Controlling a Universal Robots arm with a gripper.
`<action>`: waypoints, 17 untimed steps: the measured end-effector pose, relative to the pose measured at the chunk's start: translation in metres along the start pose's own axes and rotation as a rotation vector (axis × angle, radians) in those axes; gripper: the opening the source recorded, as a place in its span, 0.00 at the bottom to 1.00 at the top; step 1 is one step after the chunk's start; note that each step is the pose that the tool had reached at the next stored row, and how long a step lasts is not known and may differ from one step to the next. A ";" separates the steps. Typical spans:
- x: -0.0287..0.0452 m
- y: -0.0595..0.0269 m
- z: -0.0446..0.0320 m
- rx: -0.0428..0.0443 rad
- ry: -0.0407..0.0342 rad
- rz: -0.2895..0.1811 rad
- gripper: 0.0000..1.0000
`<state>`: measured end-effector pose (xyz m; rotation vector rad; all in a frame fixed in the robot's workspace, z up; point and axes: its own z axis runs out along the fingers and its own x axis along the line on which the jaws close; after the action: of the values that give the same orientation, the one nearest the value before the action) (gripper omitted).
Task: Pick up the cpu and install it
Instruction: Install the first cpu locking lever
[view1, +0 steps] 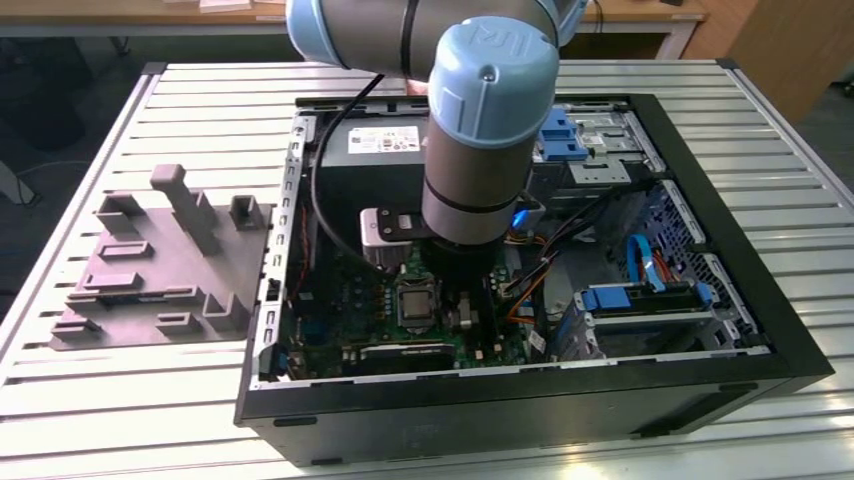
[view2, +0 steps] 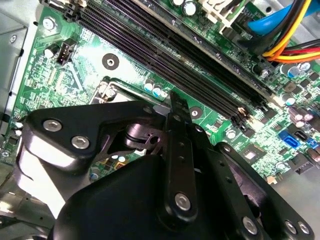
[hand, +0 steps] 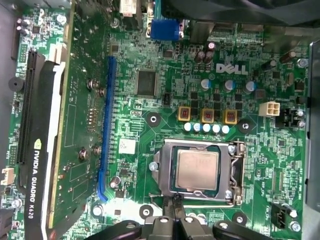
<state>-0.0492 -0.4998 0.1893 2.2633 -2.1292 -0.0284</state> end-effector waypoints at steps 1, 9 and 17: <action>0.0001 0.0001 -0.0021 -0.0001 0.0007 0.000 0.11; 0.0005 0.0008 -0.0225 -0.0006 0.0018 0.000 0.11; 0.0005 0.0009 -0.0250 -0.0005 0.0017 0.000 0.11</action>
<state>-0.0492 -0.5000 0.2143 2.2624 -2.1279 -0.0270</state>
